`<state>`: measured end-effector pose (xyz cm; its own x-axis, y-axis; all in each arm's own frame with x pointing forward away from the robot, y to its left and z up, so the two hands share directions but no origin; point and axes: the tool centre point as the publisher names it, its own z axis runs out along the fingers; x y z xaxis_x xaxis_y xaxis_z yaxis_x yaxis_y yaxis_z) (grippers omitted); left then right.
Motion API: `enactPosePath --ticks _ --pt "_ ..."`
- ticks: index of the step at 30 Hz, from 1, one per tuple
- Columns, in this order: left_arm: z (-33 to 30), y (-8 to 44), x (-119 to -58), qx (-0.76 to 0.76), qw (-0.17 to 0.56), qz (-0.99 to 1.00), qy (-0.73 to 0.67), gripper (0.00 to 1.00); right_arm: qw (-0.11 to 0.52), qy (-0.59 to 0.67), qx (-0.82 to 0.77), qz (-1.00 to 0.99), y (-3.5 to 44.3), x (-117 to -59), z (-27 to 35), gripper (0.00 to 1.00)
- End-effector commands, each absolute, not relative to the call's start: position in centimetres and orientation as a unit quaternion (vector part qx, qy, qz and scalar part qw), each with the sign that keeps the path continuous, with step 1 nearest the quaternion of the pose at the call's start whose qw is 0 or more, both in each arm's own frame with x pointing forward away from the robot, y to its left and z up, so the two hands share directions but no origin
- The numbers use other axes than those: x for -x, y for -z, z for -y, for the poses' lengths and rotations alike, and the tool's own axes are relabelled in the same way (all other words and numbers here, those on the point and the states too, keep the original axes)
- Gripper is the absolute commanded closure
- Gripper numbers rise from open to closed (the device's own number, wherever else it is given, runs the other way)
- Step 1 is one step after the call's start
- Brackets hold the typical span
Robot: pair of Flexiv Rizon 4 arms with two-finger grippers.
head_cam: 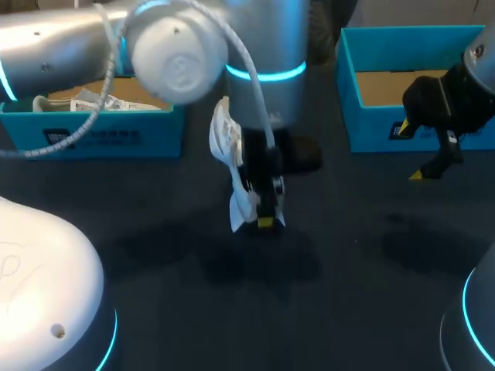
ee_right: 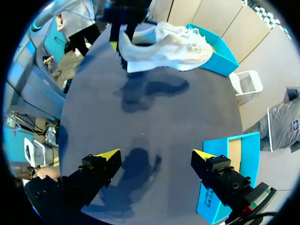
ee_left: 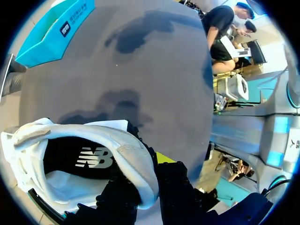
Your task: Take the shoe out of the shoebox, open the shoe tongue, remove and reinsert the insole, then place the shoe into the shoebox
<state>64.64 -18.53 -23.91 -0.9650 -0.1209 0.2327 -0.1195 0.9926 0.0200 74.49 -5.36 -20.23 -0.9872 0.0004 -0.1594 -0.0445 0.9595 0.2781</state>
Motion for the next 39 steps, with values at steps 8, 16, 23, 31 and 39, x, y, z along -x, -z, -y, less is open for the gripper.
enactPosePath --ticks 8,16,23,31,39 --pt "17.1 18.1 -65.5 -0.042 0.152 0.987 -0.006 1.0 0.079 -0.141 0.011 -0.987 20.3 -74.6 5.3 0.0" --pt "17.1 17.9 -65.6 -0.034 0.157 0.987 -0.003 1.0 0.079 -0.141 0.011 -0.987 20.3 -74.6 5.3 0.0" --pt "17.1 17.9 -65.6 -0.034 0.157 0.987 -0.003 1.0 0.079 -0.141 0.011 -0.987 20.3 -74.6 5.3 0.0" --pt "12.4 16.6 -70.0 -0.014 0.195 0.981 -0.002 1.0 0.079 -0.141 0.011 -0.987 20.3 -74.6 5.3 0.0" --pt "8.4 15.2 -73.7 -0.007 0.198 0.98 -0.016 1.0 0.079 -0.141 0.011 -0.987 20.3 -74.6 5.3 0.0"
